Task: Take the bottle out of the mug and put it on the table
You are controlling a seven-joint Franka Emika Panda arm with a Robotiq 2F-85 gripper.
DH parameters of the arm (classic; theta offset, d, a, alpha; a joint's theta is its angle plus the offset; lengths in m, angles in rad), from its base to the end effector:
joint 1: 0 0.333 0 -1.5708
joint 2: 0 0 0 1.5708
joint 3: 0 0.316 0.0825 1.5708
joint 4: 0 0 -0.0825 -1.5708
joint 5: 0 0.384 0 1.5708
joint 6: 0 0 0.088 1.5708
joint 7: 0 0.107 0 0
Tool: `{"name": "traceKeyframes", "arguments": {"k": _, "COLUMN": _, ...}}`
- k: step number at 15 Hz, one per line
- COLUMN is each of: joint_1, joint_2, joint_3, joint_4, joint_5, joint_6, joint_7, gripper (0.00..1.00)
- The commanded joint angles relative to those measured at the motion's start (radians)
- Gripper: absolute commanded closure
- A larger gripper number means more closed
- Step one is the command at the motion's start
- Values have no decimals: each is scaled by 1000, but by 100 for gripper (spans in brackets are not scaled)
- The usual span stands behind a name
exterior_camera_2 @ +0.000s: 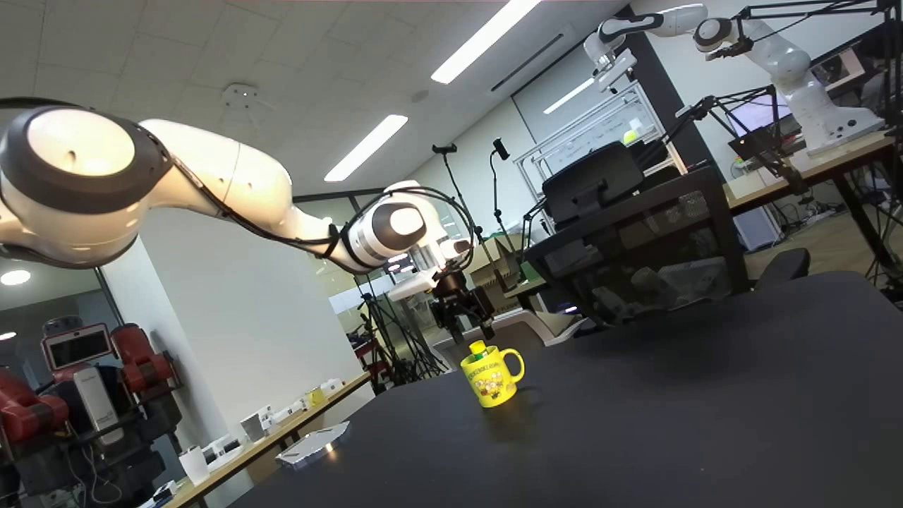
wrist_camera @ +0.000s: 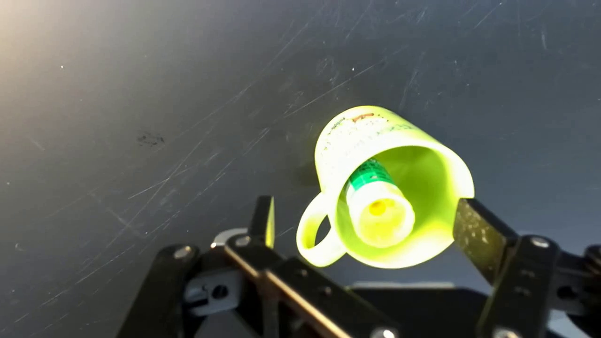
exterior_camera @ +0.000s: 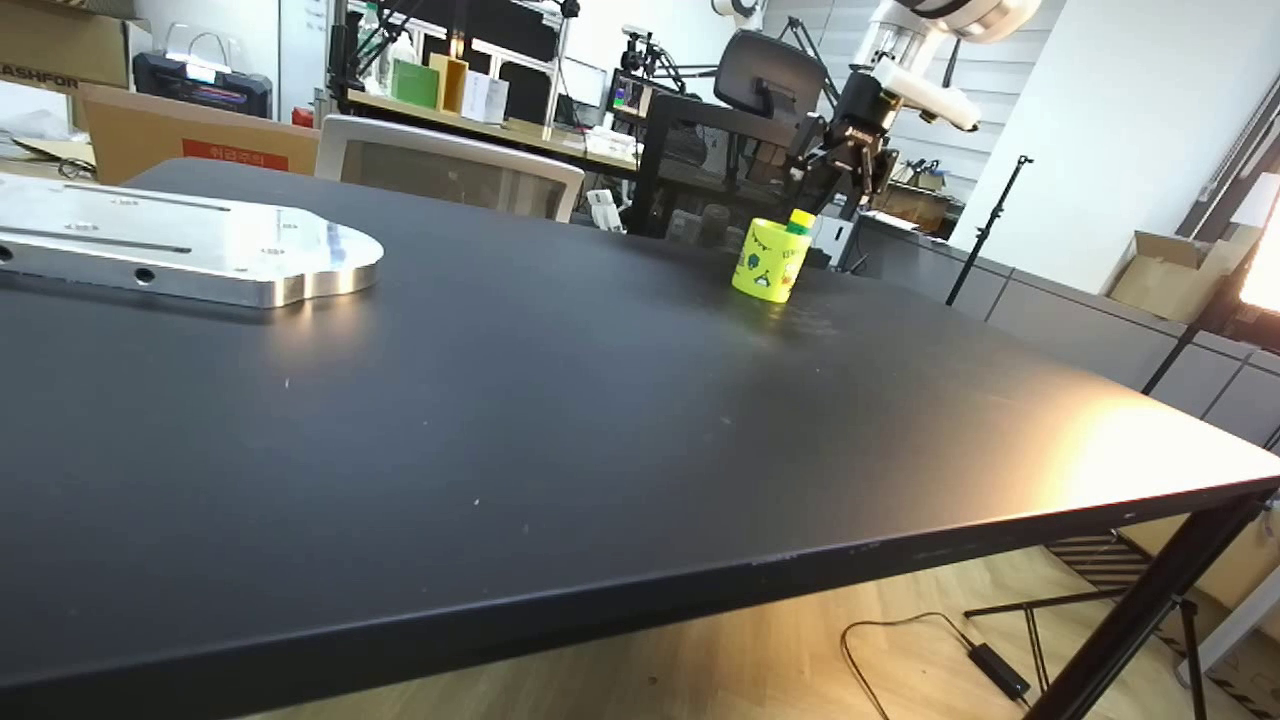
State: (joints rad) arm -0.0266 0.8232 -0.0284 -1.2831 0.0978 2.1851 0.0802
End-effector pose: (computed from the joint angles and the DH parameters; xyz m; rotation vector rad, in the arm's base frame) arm 0.7557 -0.0326 0.2629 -3.0643 0.2742 -0.1207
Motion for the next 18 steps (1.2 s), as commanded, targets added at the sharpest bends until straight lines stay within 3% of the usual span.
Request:
{"name": "traceKeyframes", "arguments": {"k": 1, "joint_1": 0, "joint_2": 28, "joint_3": 5, "joint_4": 24, "joint_5": 6, "joint_6": 15, "joint_7": 38, "gripper": 31}}
{"name": "traceKeyframes", "arguments": {"k": 9, "joint_1": 2, "joint_2": 46, "joint_3": 14, "joint_4": 10, "joint_5": 9, "joint_6": 44, "joint_7": 35, "gripper": 87}}
{"name": "traceKeyframes", "arguments": {"k": 14, "joint_1": 1, "joint_2": -8, "joint_3": 17, "joint_4": -11, "joint_5": 8, "joint_6": 40, "joint_7": 25, "gripper": 93}}
{"name": "traceKeyframes", "arguments": {"k": 18, "joint_1": -2, "joint_2": -85, "joint_3": 17, "joint_4": -51, "joint_5": 6, "joint_6": 43, "joint_7": 15, "gripper": 92}}
